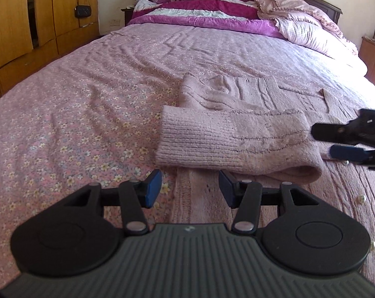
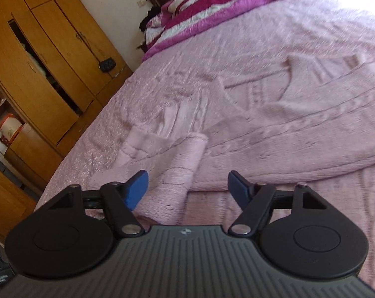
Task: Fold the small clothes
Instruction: 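Grasp the ribbed sleeve cuff with the right gripper, then lay the ribbed cuff over the folded side with the right gripper, open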
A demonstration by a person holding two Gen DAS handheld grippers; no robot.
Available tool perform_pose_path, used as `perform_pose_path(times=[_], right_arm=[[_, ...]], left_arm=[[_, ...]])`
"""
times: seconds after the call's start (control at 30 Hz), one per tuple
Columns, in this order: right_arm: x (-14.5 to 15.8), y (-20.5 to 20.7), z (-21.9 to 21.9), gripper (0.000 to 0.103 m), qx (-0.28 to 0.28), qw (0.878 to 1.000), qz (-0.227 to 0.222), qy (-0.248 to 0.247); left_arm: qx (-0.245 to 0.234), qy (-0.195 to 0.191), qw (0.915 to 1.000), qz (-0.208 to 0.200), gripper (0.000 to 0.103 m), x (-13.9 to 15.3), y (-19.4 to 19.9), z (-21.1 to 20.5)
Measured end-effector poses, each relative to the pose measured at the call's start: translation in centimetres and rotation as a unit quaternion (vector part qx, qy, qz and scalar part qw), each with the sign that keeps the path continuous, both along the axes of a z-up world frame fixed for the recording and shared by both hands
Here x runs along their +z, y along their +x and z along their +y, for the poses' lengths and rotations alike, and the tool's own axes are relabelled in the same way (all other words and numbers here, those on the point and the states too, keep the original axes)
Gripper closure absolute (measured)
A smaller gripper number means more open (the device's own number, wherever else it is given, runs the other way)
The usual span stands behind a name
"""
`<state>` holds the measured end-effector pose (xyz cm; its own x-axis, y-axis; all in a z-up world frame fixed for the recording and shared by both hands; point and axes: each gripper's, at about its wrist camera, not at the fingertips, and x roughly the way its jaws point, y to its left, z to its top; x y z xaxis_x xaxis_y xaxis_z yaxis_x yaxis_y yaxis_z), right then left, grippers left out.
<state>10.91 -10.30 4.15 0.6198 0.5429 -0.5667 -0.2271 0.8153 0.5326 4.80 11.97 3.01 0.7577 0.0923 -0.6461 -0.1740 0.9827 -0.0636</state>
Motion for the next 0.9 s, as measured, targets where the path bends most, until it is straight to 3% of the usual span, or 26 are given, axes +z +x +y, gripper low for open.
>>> perform_pose_path(times=[0.17, 0.23, 0.3, 0.47, 0.6, 0.7, 0.9], right_arm=[[-0.9, 1.9, 1.7, 0.045, 0.012, 1.000, 0.026, 0.003], [-1.1, 2.7, 2.4, 0.063, 0.020, 0.999, 0.033, -0.001], [-0.7, 3.4, 2.7, 0.092, 0.024, 0.999, 0.031, -0.014], [3.8, 3.3, 2.8, 0.093, 0.031, 0.997, -0.051, -0.048], [6.2, 3.2, 2.6, 0.093, 0.021, 0.990, -0.103, -0.097], [5.3, 3.8, 2.5, 0.093, 0.016, 0.986, -0.093, -0.134], [0.4, 5.2, 1.9, 0.092, -0.009, 0.982, -0.049, -0.180]], left_arm=[[-0.003, 0.001, 0.9999, -0.016, 0.050, -0.2, 0.6, 0.2], [-0.001, 0.000, 0.9998, -0.018, 0.050, -0.3, 0.8, 0.3], [0.003, -0.002, 0.9999, -0.015, 0.050, -0.5, 1.1, 0.4], [0.019, 0.042, 0.9989, 0.005, 0.049, -1.3, 1.6, 0.5], [0.021, 0.029, 0.9993, 0.006, 0.048, -1.4, 1.6, 1.0], [0.019, 0.035, 0.9992, 0.005, 0.048, -1.5, 1.6, 0.9], [0.015, 0.043, 0.9990, 0.003, 0.048, -1.6, 1.5, 0.8]])
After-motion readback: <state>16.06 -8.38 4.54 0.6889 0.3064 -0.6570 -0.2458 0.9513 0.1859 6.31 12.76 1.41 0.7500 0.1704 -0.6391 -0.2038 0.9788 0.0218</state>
